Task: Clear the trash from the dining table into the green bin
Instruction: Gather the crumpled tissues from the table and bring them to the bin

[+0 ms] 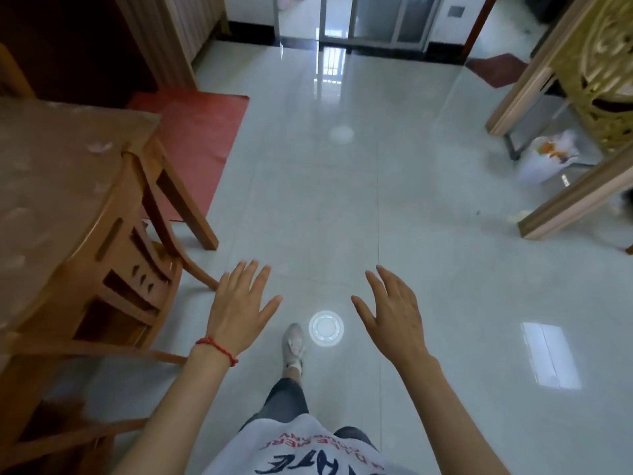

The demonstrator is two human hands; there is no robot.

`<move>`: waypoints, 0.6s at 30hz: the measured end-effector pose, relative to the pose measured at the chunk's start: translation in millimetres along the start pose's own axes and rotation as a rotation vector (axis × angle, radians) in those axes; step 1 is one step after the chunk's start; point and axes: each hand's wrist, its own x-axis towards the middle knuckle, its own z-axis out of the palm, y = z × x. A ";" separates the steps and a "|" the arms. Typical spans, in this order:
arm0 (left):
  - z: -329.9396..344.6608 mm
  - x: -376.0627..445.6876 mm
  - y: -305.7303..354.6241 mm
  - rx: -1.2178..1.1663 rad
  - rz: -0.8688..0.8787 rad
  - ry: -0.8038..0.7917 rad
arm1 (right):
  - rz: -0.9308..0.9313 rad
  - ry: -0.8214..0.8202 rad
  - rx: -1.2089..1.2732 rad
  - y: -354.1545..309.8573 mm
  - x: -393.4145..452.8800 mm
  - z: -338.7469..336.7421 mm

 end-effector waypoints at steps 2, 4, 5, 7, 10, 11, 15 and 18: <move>-7.3 42.6 -10.8 0.002 0.002 0.013 | 0.010 -0.010 -0.004 -1.3 42.9 4.2; -17.9 82.3 -21.4 0.004 0.008 0.015 | 0.013 -0.014 -0.006 -4.8 84.6 8.2; -24.8 101.1 -26.8 0.007 0.005 0.012 | 0.013 -0.017 -0.004 -7.9 105.1 8.9; -37.7 137.8 -38.5 0.022 0.005 0.020 | 0.008 -0.011 -0.006 -14.8 145.0 9.6; -50.7 189.0 -54.1 0.020 0.011 0.009 | 0.004 -0.022 -0.009 -21.5 200.7 10.8; -53.3 204.1 -58.2 0.012 0.013 0.011 | 0.007 -0.017 -0.007 -21.9 216.9 12.4; -61.4 260.0 -69.5 -0.022 -0.008 0.024 | 0.012 -0.016 0.003 -20.9 275.3 18.0; -65.1 301.1 -73.5 -0.029 -0.030 0.022 | -0.008 -0.042 0.009 -17.9 322.0 22.6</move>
